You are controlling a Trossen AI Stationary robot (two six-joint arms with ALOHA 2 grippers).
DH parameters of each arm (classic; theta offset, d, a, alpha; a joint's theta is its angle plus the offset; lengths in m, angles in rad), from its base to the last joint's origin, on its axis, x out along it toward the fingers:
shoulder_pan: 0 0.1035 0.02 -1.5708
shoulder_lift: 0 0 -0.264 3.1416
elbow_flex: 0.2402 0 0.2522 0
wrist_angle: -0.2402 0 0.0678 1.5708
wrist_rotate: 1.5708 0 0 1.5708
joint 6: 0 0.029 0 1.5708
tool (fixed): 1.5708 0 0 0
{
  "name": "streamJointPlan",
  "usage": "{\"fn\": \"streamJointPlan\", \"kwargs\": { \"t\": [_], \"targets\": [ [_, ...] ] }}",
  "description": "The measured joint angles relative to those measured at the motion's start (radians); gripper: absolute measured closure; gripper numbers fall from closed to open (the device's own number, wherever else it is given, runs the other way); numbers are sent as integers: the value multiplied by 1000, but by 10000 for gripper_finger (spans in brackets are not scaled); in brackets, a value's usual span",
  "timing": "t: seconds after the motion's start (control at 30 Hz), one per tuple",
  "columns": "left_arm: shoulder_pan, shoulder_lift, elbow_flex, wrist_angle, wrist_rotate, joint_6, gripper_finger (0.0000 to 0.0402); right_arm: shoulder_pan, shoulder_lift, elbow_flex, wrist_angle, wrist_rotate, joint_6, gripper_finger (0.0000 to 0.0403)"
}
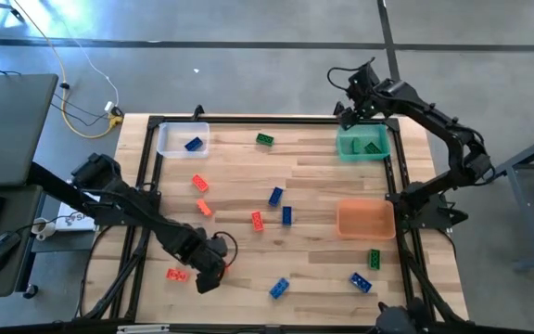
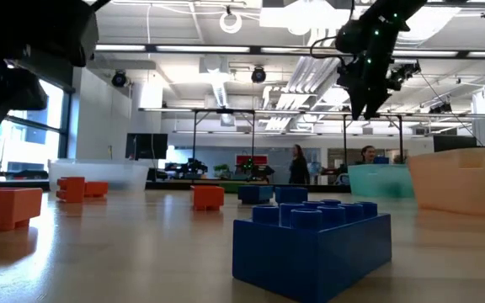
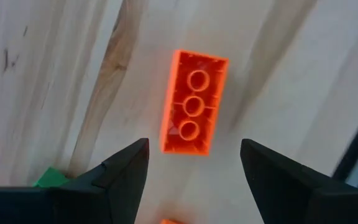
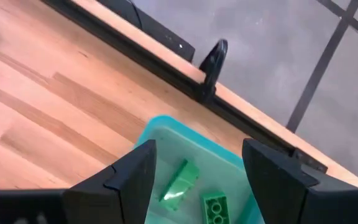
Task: Sort & place blocks by color
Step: Put the orange game piece into the orange bin
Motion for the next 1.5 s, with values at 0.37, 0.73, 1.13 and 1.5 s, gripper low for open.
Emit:
{"fn": "streamJointPlan", "kwargs": {
  "t": [0.37, 0.73, 1.13, 1.5],
  "targets": [
    [3, 106, 1, 32, -1, -8, 160, 0, 0, 15, -16, -34, 0, 178],
    [-1, 146, 3, 44, -9, 33, 190, 0, 0, 15, -38, -37, -7, 178],
    [11, 121, -1, 72, -3, 101, 294, 0, -2, 15, -38, -245, 8, 178],
    [151, -21, 0, 78, -84, 248, 294, 60, -100, 15, -3, -462, 18, 178]
  ]
}}
